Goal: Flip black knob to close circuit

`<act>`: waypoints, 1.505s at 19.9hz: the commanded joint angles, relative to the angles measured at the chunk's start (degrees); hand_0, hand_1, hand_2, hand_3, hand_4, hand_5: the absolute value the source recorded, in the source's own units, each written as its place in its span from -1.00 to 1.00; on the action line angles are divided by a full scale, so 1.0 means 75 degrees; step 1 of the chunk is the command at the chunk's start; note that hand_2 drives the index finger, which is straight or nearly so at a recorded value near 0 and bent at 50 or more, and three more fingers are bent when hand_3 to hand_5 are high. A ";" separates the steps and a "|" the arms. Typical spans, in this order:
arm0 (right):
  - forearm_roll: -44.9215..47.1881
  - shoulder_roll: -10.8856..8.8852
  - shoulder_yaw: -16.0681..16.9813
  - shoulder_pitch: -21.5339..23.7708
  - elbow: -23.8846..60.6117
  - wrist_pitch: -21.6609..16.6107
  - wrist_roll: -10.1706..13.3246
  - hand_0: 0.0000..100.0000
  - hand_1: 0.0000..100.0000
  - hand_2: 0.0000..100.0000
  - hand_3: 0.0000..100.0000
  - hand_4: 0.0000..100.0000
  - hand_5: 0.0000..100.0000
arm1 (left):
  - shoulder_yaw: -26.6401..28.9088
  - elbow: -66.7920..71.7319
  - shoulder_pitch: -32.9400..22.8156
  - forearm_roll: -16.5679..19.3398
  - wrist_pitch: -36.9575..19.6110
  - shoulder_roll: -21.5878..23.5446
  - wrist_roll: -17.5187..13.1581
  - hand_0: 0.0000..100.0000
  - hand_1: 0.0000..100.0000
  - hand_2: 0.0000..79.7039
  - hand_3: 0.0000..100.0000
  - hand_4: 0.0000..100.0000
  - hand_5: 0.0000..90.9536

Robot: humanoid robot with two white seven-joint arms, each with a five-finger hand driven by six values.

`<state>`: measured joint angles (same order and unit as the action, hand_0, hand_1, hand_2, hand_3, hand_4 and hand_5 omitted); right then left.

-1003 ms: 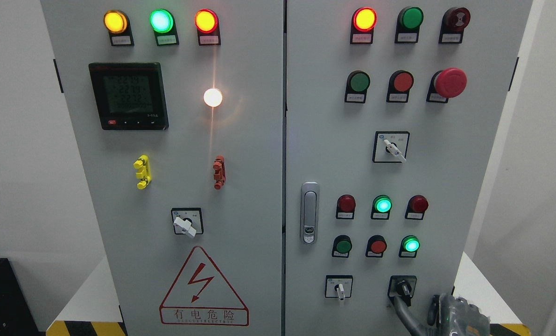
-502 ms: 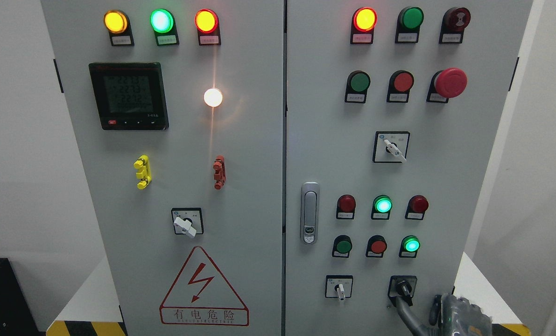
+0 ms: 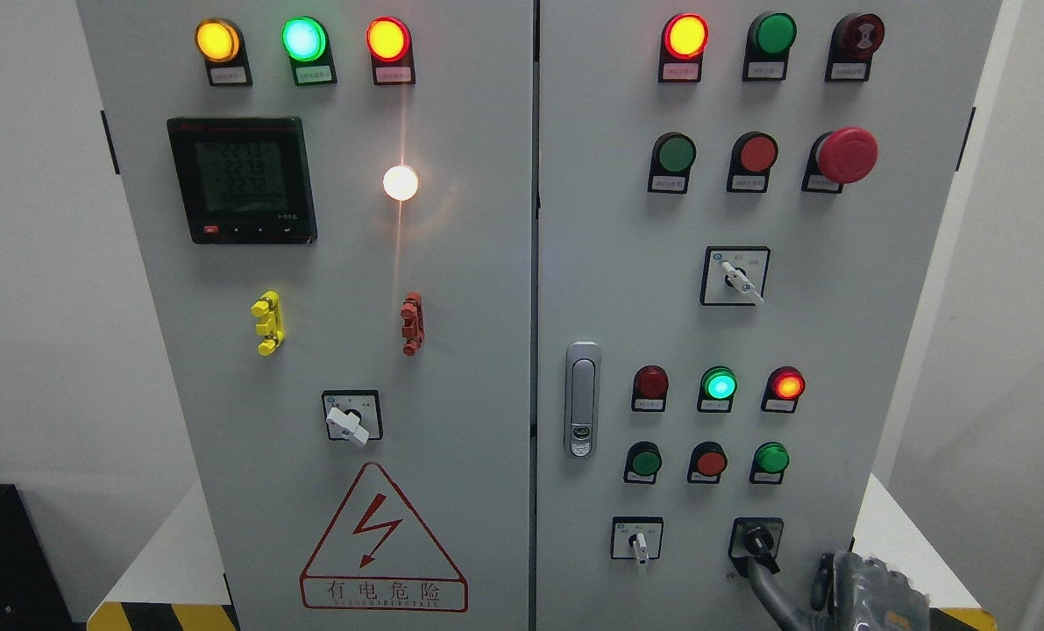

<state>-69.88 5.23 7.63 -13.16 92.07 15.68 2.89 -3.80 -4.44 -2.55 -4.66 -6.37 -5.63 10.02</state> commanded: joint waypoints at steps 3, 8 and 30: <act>0.0013 -0.0052 0.0050 -0.0003 0.0088 0.0007 0.0014 -1.00 -0.89 0.75 1.00 0.90 0.91 | 0.0002 -0.0006 0.0000 0.0000 -0.0006 0.0001 -0.0001 -0.76 0.11 -1.00 -1.00 -1.00 -1.00; 0.0013 -0.0064 0.0061 -0.0003 0.0135 0.0007 0.0002 -1.00 -0.89 0.75 1.00 0.90 0.92 | -0.0010 -0.0006 0.0000 0.0000 -0.0006 -0.0011 -0.0001 -0.76 0.11 -1.00 -1.00 -1.00 -1.00; 0.0224 -0.0052 0.0014 -0.0026 0.0228 0.0007 -0.0021 -1.00 -0.89 0.75 1.00 0.90 0.92 | 0.0002 -0.0006 0.0000 0.0000 -0.0006 0.0001 -0.0001 -0.76 0.11 -1.00 -1.00 -1.00 -1.00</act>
<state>-68.37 4.85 8.12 -13.29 93.50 15.75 2.49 -3.82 -4.45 -2.55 -4.66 -6.37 -5.63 10.06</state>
